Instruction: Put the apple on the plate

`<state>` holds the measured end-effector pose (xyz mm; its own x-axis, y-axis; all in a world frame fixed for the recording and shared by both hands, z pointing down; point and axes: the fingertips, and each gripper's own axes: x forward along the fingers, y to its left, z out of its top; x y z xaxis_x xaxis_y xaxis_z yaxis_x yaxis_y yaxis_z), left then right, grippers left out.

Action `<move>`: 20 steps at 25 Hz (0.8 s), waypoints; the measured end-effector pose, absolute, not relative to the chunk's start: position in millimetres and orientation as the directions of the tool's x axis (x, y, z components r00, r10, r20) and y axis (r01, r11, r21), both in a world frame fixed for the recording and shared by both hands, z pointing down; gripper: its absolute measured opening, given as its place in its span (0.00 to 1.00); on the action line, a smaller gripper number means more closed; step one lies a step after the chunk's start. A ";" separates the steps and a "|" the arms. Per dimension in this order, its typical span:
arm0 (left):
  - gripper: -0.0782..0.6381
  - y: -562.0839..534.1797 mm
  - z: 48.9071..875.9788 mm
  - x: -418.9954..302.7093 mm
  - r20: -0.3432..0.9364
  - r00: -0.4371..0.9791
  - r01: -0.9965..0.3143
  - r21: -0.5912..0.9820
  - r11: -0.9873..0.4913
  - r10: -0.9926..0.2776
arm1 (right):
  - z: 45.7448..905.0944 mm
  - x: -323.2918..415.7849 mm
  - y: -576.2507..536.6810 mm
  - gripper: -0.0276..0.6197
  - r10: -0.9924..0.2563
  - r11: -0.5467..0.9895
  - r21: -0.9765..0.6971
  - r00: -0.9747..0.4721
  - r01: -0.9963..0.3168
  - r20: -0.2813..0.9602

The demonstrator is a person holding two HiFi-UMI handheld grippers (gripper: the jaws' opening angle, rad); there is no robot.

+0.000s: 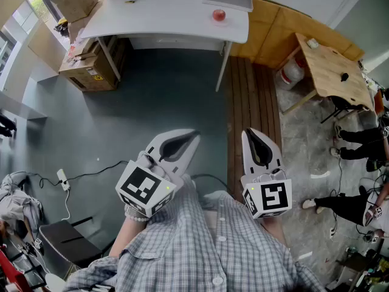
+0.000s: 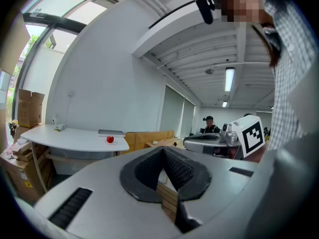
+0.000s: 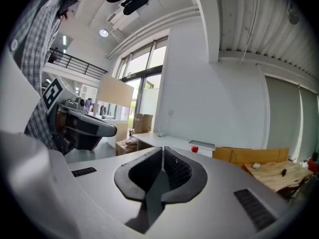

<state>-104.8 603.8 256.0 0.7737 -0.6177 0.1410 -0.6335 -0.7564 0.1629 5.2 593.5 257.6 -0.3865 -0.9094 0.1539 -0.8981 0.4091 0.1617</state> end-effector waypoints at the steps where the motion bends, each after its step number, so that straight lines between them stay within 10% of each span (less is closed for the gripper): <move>1: 0.12 603.5 256.4 -104.8 0.141 0.773 -0.635 0.162 -0.756 -0.619 | 257.8 5.2 593.0 0.09 -0.909 0.409 0.162 -0.386 -0.898 0.153; 20: 0.12 600.7 257.8 -131.6 0.126 0.775 -0.632 0.169 -0.756 -0.620 | 258.4 -19.3 587.6 0.09 -0.916 0.393 0.138 -0.375 -0.909 0.144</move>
